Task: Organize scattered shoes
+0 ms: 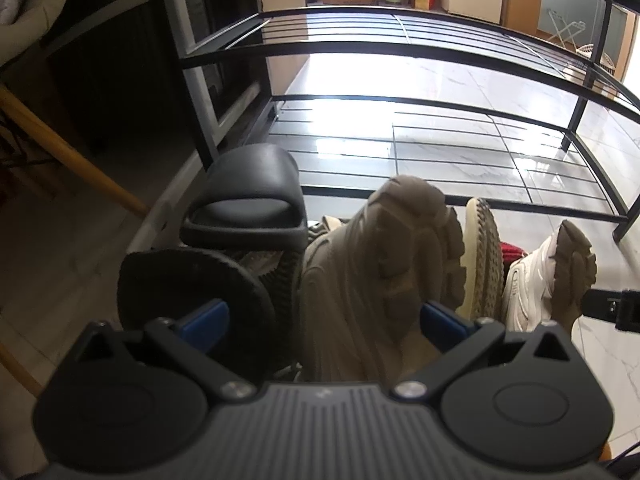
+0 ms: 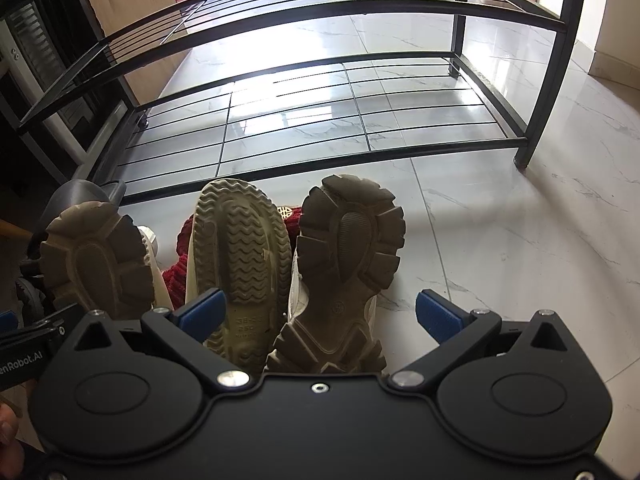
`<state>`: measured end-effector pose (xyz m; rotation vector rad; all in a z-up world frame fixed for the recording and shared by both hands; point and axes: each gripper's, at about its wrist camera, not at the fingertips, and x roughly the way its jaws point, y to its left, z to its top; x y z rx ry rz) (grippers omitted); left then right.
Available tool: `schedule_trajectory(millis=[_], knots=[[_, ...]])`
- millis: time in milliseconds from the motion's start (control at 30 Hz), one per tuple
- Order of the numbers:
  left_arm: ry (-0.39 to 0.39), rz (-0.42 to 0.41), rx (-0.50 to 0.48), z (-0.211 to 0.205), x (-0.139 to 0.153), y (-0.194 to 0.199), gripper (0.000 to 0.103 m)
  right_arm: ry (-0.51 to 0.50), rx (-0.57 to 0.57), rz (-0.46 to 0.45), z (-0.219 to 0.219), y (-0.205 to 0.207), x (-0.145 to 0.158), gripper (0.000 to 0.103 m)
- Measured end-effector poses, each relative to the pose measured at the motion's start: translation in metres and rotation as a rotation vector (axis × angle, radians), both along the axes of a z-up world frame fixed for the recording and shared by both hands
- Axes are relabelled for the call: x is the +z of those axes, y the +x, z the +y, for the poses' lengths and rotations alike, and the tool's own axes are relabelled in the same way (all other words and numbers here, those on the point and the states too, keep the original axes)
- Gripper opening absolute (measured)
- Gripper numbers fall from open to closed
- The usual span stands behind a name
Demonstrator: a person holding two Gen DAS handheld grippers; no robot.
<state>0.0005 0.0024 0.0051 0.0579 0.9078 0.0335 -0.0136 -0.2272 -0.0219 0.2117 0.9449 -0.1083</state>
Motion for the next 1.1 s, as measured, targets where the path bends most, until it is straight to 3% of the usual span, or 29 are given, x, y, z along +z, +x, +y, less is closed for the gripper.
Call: schedule_trajectory(millis=[900, 1100], knots=[[-0.029, -0.028, -0.038, -0.008, 0.003, 0.000, 0.103, 0.015, -0.004, -0.010, -0.002, -0.001, 0.002, 0.103], [-0.027, -0.074, -0.066, -0.018, 0.002, -0.003, 0.103, 0.033, -0.031, -0.026, -0.008, -0.002, 0.005, 0.103]])
